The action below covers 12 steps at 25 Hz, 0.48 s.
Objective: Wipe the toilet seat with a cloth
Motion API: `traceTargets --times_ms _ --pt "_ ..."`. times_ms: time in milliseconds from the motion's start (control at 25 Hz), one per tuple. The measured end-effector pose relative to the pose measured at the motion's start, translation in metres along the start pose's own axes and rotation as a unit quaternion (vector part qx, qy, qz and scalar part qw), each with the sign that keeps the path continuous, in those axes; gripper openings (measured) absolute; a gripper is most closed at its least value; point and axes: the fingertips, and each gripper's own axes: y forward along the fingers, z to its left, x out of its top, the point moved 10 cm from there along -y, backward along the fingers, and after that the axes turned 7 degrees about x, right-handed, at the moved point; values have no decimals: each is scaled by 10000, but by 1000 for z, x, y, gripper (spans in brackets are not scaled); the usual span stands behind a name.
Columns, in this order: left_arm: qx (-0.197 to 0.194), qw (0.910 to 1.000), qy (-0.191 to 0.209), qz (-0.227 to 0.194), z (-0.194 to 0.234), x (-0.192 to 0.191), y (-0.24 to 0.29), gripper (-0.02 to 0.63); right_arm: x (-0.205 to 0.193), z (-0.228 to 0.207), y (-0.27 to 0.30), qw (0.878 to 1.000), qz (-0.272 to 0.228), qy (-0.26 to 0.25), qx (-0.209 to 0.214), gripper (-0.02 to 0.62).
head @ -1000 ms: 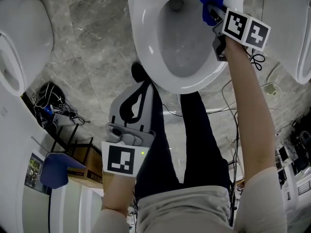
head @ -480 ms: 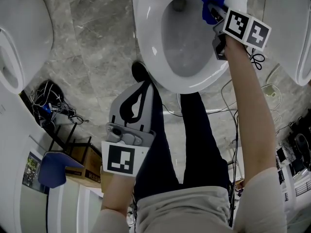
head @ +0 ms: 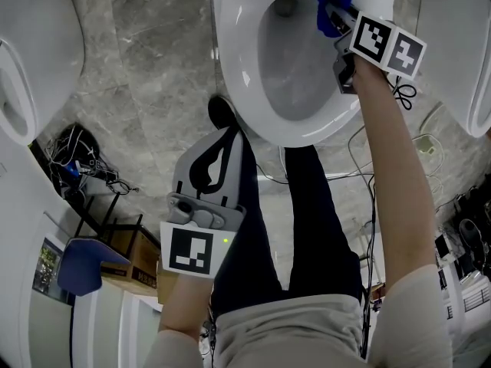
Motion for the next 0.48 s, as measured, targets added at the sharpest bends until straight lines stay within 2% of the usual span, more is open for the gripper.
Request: traceTargets --times_ms 320,480 --pt "-102 9999 19 19 -3 -2 -1 8 -8 6 -8 9997 -132 -153 119 64" --pt "-105 9999 44 13 -2 -2 -1 8 -14 20 -20 9963 -365 -491 602 64"
